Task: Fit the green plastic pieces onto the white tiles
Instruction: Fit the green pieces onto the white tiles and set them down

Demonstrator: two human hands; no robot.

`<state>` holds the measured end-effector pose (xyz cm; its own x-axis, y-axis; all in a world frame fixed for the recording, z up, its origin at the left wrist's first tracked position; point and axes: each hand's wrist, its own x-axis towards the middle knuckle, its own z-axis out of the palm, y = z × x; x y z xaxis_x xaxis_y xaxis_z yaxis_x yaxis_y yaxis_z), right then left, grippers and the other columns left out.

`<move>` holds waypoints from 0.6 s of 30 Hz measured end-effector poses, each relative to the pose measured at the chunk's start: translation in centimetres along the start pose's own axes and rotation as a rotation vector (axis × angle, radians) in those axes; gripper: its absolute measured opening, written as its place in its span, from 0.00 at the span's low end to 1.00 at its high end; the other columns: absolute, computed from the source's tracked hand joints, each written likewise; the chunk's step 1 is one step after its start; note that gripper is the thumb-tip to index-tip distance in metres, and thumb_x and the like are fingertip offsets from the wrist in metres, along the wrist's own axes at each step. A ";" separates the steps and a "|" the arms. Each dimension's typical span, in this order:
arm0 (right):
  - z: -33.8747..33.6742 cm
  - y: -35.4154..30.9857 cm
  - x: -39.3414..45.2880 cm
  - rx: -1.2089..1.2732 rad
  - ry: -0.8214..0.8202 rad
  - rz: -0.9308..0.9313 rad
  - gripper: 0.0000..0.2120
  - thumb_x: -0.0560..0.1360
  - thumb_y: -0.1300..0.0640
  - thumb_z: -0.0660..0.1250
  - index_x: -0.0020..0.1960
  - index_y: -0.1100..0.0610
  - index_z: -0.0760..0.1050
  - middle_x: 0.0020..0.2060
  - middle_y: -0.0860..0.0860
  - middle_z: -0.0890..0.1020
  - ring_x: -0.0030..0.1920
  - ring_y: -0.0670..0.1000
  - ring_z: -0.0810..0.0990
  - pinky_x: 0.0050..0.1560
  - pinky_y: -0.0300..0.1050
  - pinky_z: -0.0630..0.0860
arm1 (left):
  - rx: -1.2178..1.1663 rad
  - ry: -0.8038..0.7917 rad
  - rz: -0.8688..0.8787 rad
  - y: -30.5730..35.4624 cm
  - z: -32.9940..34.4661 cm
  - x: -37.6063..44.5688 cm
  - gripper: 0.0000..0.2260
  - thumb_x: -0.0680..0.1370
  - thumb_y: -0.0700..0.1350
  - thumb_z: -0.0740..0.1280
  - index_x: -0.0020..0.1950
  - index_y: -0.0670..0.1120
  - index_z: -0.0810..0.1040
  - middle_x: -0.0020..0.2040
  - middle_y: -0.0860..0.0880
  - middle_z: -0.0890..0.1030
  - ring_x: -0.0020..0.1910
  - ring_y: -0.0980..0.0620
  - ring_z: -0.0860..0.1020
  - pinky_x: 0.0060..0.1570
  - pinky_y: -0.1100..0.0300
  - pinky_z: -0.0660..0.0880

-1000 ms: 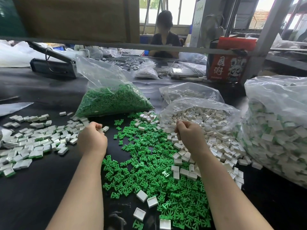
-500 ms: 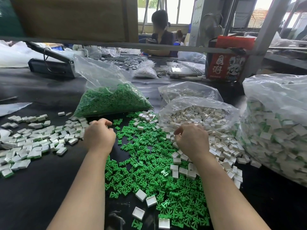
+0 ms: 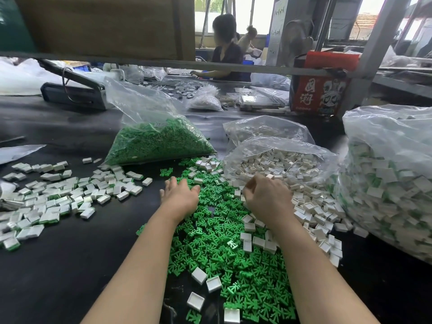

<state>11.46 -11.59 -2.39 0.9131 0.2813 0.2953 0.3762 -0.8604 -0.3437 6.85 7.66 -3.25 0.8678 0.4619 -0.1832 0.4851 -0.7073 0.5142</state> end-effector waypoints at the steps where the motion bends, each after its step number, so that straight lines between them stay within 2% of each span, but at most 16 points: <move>1: -0.1 -0.1 0.0 0.073 0.005 0.000 0.09 0.79 0.51 0.64 0.55 0.55 0.76 0.44 0.49 0.82 0.46 0.51 0.79 0.53 0.48 0.77 | -0.028 -0.036 0.018 0.6 0.1 -0.3 0.26 0.84 0.55 0.50 0.80 0.45 0.52 0.80 0.44 0.43 0.78 0.44 0.39 0.74 0.48 0.38; 5: -0.5 -0.6 0.0 0.379 0.070 0.024 0.05 0.78 0.55 0.68 0.52 0.56 0.77 0.41 0.50 0.82 0.41 0.50 0.82 0.44 0.46 0.81 | -0.138 -0.170 0.117 2.8 0.8 -1.6 0.26 0.84 0.54 0.52 0.80 0.45 0.52 0.80 0.45 0.45 0.78 0.43 0.42 0.75 0.46 0.41; 7: -0.7 -0.6 0.2 0.477 0.094 0.026 0.05 0.77 0.56 0.69 0.51 0.56 0.78 0.41 0.49 0.82 0.41 0.49 0.82 0.45 0.46 0.81 | -0.270 -0.235 0.161 3.6 1.0 -2.0 0.24 0.84 0.51 0.55 0.79 0.44 0.57 0.79 0.44 0.55 0.78 0.43 0.55 0.76 0.45 0.52; 9: -0.9 -0.7 0.3 0.555 0.108 0.013 0.05 0.76 0.57 0.70 0.52 0.56 0.80 0.42 0.48 0.83 0.42 0.47 0.82 0.45 0.41 0.80 | -0.423 -0.280 0.212 3.9 0.9 -2.4 0.20 0.84 0.48 0.58 0.75 0.45 0.64 0.73 0.45 0.69 0.67 0.49 0.70 0.68 0.52 0.65; 11: -1.2 -0.9 0.2 0.647 0.105 -0.013 0.06 0.75 0.57 0.71 0.52 0.56 0.81 0.43 0.48 0.84 0.42 0.44 0.82 0.43 0.34 0.79 | -0.537 -0.243 0.263 4.1 0.6 -2.7 0.15 0.83 0.46 0.61 0.69 0.47 0.73 0.61 0.50 0.78 0.54 0.56 0.75 0.58 0.58 0.69; 13: -1.5 -1.3 0.0 0.760 0.091 -0.046 0.06 0.75 0.57 0.72 0.52 0.56 0.82 0.43 0.49 0.85 0.43 0.46 0.84 0.44 0.36 0.80 | -0.639 -0.162 0.307 4.2 0.3 -2.5 0.09 0.81 0.46 0.65 0.60 0.48 0.78 0.52 0.54 0.81 0.49 0.59 0.76 0.51 0.61 0.72; 15: -1.7 -1.6 -0.2 0.855 0.086 -0.074 0.06 0.74 0.58 0.73 0.51 0.55 0.82 0.43 0.49 0.86 0.43 0.47 0.84 0.46 0.40 0.81 | -0.742 -0.118 0.319 4.3 0.2 -2.4 0.04 0.79 0.47 0.69 0.52 0.49 0.80 0.45 0.52 0.84 0.43 0.58 0.79 0.40 0.64 0.73; 16: -1.8 -1.8 -0.3 0.894 0.084 -0.085 0.06 0.74 0.59 0.73 0.50 0.54 0.82 0.43 0.49 0.86 0.43 0.47 0.85 0.47 0.40 0.82 | -0.801 -0.121 0.311 4.4 0.2 -2.4 0.02 0.78 0.46 0.70 0.49 0.49 0.80 0.42 0.52 0.85 0.39 0.58 0.80 0.35 0.66 0.73; 18: -1.9 -1.9 -0.4 0.950 0.077 -0.093 0.06 0.74 0.61 0.73 0.50 0.54 0.83 0.44 0.49 0.86 0.44 0.47 0.85 0.49 0.41 0.81 | -0.917 -0.148 0.300 4.3 0.2 -2.5 0.02 0.76 0.45 0.72 0.47 0.48 0.81 0.39 0.51 0.85 0.35 0.57 0.81 0.31 0.66 0.73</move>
<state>10.13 -10.87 -0.20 0.8728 0.2731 0.4045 0.4486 -0.1223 -0.8853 6.80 3.36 -0.78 0.9767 0.2142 -0.0098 0.0242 -0.0645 0.9976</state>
